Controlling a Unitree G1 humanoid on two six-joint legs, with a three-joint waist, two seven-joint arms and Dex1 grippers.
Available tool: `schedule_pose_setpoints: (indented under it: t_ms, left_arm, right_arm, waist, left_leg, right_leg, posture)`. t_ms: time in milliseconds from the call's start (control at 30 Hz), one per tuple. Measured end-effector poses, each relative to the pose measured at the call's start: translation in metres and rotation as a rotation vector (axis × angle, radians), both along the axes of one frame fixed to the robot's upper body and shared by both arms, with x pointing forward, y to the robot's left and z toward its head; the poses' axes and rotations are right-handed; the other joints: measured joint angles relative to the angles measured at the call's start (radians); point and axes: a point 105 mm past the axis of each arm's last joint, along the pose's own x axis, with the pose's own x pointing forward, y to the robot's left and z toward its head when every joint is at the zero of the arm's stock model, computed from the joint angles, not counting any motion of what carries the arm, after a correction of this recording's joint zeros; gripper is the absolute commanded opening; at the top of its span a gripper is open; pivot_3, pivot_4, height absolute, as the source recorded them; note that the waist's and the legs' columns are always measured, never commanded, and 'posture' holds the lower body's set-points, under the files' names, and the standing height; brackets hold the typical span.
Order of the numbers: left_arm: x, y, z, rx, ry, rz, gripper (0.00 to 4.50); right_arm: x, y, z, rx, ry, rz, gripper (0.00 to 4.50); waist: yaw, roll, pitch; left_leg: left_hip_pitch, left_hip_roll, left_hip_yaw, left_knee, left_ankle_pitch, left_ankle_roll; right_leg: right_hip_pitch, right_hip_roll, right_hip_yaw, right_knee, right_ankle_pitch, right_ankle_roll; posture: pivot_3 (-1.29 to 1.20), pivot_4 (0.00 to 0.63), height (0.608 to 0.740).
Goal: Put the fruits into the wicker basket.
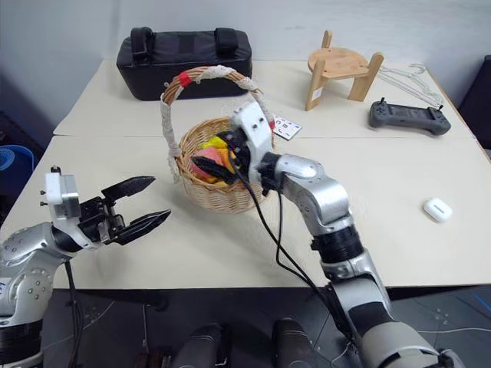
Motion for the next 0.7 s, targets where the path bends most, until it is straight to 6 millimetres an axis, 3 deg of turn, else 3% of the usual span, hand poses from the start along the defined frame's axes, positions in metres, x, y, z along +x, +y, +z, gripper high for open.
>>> schedule_pose_setpoints:
  t_ms: [200,300,367,467,533,700]
  left_arm:
    - [-0.001,-0.002,0.006,0.015,-0.007,-0.002,4.5]
    - [-0.001,-0.001,0.006,0.01,-0.002,0.003,4.5]
    - [-0.001,0.0,0.005,0.009,0.002,0.006,4.5]
    - [-0.001,-0.002,0.007,0.009,-0.001,0.003,4.5]
    - [0.0,-0.003,0.007,0.009,-0.001,-0.002,4.5]
    - [0.002,-0.006,0.013,0.009,-0.02,-0.019,4.5]
  right_arm:
    - [-0.005,-0.057,-0.011,-0.018,0.008,-0.019,4.47]
    - [0.014,-0.095,-0.003,-0.025,0.023,-0.126,4.47]
    - [0.027,-0.107,0.003,-0.004,0.018,-0.178,4.47]
    - [0.056,-0.111,0.012,-0.005,-0.013,-0.262,4.47]
    - [0.07,-0.104,0.019,0.01,-0.031,-0.29,4.47]
    - [0.09,-0.061,0.019,-0.014,-0.033,-0.237,4.47]
  waist:
    - [-0.003,0.0,0.0]
    - [-0.005,0.0,0.0]
    - [-0.006,0.0,0.0]
    - [-0.013,0.0,0.0]
    - [-0.015,0.0,0.0]
    - [-0.023,0.0,0.0]
  left_leg:
    - [0.0,0.0,0.002,0.0,-0.002,0.003]
    - [0.003,0.001,0.003,0.001,-0.002,0.004]
    - [0.004,0.001,0.004,0.001,-0.001,0.003]
    - [0.005,0.001,0.004,0.001,0.001,0.002]
    - [0.004,0.001,0.004,0.0,0.002,0.001]
    - [0.002,0.001,0.005,0.0,0.005,-0.003]
  right_leg:
    - [0.001,0.0,0.0,-0.002,0.0,0.0]
    - [0.001,0.0,0.001,-0.003,0.0,0.0]
    - [0.001,0.001,0.001,-0.001,0.001,-0.001]
    - [0.0,0.001,0.002,0.001,0.001,-0.002]
    - [-0.001,0.001,0.002,0.001,0.001,-0.002]
    - [-0.001,0.001,0.001,0.004,0.001,-0.002]
  posture:
    - [0.0,0.15,0.74]
    - [0.0,0.15,0.74]
    - [0.0,0.15,0.74]
    - [0.0,0.15,0.74]
    - [0.0,0.15,0.74]
    - [0.0,0.15,0.74]
